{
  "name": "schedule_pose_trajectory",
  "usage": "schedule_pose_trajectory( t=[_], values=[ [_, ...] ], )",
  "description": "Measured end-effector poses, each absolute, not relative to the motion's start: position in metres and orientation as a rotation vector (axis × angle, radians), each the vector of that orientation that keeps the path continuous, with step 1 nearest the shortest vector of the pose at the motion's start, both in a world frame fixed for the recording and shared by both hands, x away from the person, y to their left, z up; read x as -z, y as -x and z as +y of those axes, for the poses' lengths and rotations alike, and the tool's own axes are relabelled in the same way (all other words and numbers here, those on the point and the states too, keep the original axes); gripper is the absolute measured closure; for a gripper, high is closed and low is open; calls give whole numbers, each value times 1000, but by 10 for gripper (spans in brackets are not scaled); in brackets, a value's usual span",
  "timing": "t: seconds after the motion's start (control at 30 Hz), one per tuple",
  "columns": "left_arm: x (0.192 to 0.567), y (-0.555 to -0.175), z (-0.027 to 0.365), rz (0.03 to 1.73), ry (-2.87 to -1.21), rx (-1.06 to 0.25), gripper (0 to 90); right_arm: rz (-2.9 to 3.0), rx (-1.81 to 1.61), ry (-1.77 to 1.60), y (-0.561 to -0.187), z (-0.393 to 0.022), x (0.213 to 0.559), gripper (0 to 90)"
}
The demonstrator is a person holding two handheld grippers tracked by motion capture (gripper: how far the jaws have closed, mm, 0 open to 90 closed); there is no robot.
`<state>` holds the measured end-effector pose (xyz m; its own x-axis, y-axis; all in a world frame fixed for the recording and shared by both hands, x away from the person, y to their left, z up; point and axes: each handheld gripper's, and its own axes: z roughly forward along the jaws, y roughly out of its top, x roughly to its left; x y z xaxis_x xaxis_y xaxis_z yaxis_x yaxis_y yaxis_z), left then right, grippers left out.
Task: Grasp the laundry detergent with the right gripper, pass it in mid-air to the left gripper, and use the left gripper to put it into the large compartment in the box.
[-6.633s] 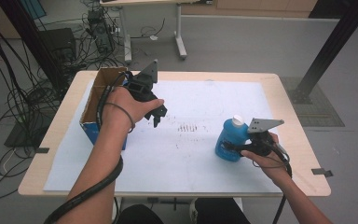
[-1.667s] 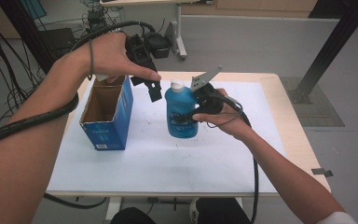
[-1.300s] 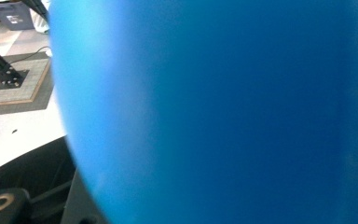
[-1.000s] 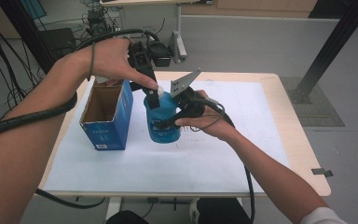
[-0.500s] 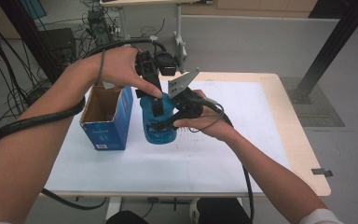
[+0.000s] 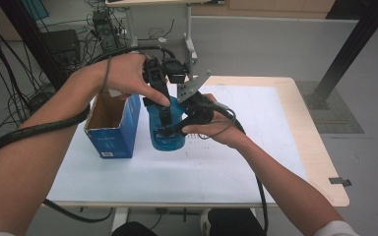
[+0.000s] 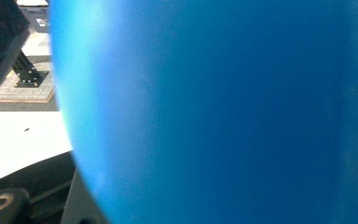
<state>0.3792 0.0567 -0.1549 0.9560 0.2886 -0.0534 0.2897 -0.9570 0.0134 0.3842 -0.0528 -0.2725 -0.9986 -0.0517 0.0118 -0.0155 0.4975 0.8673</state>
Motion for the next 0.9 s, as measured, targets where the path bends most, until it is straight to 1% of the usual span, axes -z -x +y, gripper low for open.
schedule_pose_trajectory(
  t=[0.9],
  values=[
    [155, -373, 60, 452, -3084, 68, 72, -2695, 1544, -43, -382, -51, 272, 439]
  ],
)
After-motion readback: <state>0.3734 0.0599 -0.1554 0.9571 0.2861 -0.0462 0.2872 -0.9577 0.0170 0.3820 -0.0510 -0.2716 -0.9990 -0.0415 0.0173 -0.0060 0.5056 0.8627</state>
